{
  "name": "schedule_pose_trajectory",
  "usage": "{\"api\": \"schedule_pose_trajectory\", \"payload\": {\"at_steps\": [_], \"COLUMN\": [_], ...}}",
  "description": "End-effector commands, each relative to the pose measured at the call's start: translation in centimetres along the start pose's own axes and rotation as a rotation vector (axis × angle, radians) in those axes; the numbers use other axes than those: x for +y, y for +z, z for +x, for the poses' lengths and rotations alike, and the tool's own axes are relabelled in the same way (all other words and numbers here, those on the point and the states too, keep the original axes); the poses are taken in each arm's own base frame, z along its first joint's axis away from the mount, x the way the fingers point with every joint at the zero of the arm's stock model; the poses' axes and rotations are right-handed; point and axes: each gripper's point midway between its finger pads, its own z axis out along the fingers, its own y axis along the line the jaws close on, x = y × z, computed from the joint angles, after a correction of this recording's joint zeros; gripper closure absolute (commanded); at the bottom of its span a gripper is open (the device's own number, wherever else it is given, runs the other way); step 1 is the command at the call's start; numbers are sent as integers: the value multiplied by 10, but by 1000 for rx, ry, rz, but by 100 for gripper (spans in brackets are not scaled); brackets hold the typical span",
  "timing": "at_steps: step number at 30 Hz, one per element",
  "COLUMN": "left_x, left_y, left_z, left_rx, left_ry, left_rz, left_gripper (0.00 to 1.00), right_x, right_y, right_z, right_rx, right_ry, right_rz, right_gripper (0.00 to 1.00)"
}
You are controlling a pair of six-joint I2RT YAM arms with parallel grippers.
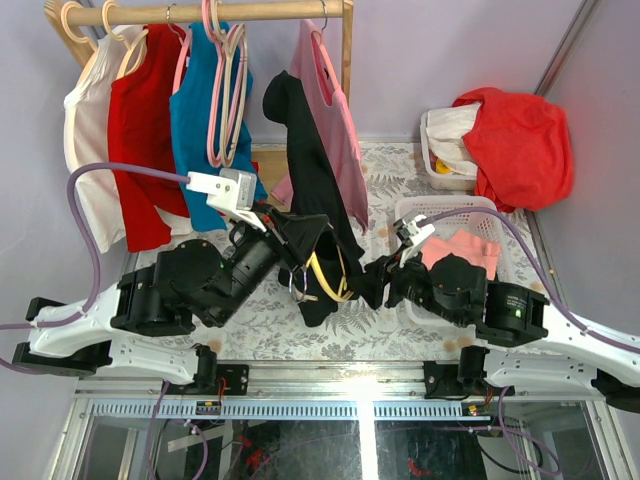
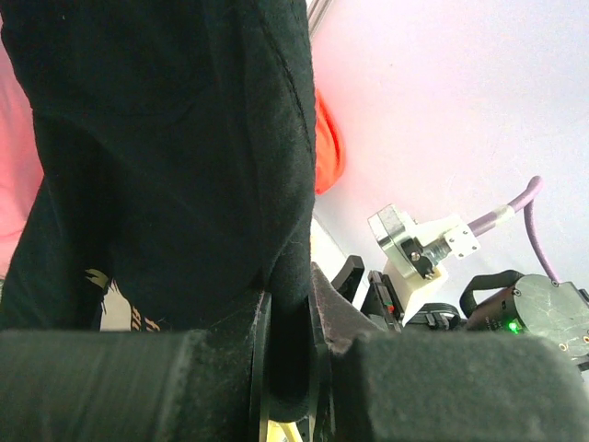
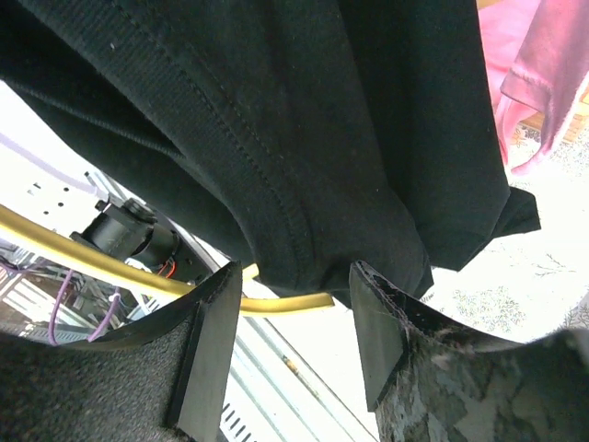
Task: Place the t-shirt on the hanger
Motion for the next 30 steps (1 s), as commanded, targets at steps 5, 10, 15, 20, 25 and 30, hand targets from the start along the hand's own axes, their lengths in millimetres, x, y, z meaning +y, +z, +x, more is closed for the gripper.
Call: {"api": "schedule_pose_trajectory", "payload": {"at_steps": [5, 10, 15, 20, 25, 30], "left_x": [-2, -1, 3, 4, 0, -3], "left_y": [-3, -4, -6, -6, -7, -6], "left_z": [-26, -25, -21, -19, -23, -26], "left_rx": [-85, -85, -77, -74, -78, -85], "left_ry": [-101, -107, -108, -115, -124, -126], "left_rz": [4, 8, 2, 6, 21, 29], "left_gripper": [100, 100, 100, 100, 100, 100], "right_x": [2, -10, -15, -24, -23, -22], "right_y": [13, 15, 7, 4, 10, 18], "right_z": [-27, -24, -28, -32, -27, -23], "right_rx": [-89, -91, -127, -154, -132, -109], "right_ry": [61, 74, 95, 97, 82, 66], "right_rz": [49, 119, 124, 167, 177, 186], "right_gripper": [43, 49, 47, 53, 56, 56]}}
